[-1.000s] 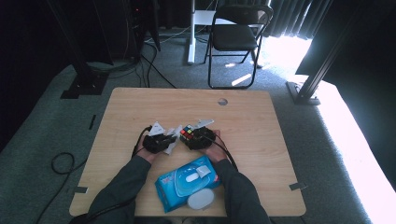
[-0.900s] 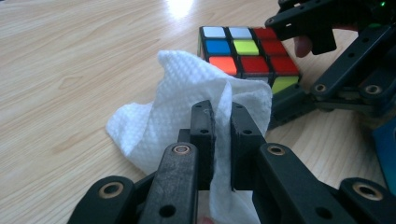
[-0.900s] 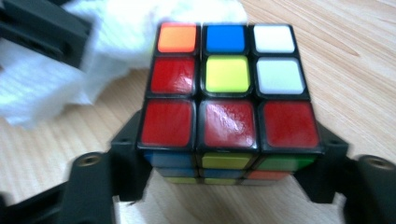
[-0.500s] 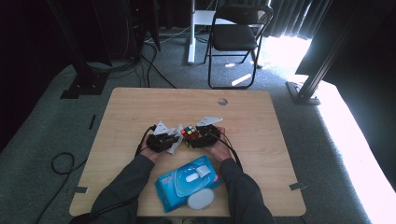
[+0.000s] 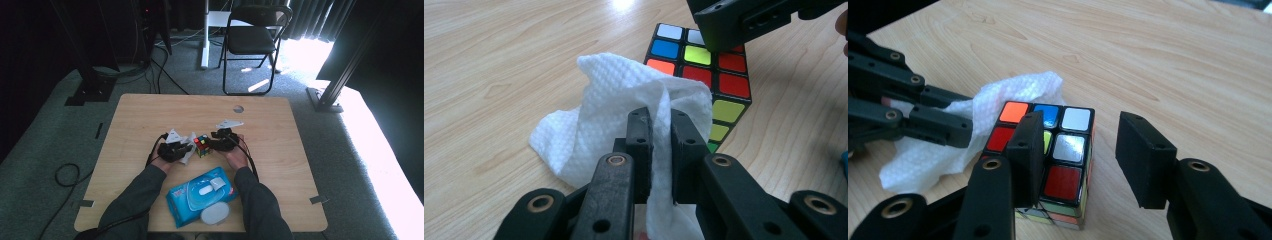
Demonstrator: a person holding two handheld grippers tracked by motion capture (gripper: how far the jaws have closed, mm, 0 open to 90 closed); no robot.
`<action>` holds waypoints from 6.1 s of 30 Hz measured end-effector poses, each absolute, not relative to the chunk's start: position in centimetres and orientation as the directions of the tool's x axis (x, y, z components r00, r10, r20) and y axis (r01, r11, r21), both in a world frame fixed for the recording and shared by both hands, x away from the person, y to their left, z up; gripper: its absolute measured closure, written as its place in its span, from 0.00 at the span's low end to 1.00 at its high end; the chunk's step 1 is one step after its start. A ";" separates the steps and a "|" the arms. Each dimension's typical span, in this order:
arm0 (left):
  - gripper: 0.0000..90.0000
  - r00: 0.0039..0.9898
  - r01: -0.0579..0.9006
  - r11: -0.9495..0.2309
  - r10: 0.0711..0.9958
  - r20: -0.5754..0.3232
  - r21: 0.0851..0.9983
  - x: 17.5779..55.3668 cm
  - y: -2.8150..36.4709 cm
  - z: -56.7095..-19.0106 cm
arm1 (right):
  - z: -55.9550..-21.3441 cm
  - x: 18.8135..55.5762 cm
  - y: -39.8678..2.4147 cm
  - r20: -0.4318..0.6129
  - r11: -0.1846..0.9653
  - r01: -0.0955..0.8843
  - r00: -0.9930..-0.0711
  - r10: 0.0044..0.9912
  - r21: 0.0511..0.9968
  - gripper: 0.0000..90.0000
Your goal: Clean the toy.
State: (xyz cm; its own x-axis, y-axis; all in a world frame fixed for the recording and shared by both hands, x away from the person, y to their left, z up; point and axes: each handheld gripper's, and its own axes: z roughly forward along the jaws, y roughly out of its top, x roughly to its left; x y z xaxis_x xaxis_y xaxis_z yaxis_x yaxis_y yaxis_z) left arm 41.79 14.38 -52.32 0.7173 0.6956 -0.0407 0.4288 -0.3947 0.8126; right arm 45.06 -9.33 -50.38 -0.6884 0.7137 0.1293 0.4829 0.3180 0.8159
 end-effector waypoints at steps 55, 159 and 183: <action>0.89 0.726 0.421 -0.407 0.687 -0.032 0.810 41.8 13.8 -52.1 | -52.8 44.9 -13.4 0.375 0.122 0.676 -0.539 0.754 0.727 0.69; 0.95 0.805 0.316 -0.443 0.593 0.010 0.839 40.6 11.4 -48.7 | -50.9 43.9 -7.1 -0.039 0.578 0.282 -0.876 0.480 0.765 0.38; 0.95 0.812 0.298 -0.440 0.584 0.018 0.847 40.9 10.9 -48.2 | -50.4 43.3 -6.6 -0.041 0.579 0.249 -0.897 0.440 0.776 0.38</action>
State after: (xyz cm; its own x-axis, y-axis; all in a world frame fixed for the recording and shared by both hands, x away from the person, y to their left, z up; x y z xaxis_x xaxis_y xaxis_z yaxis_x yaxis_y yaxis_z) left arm 40.94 10.94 -48.20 0.8116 0.5839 0.0182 0.2978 -0.4403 0.8470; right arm 43.34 -6.61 -50.39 -0.8968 0.4405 -0.0408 0.2493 0.5795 0.7759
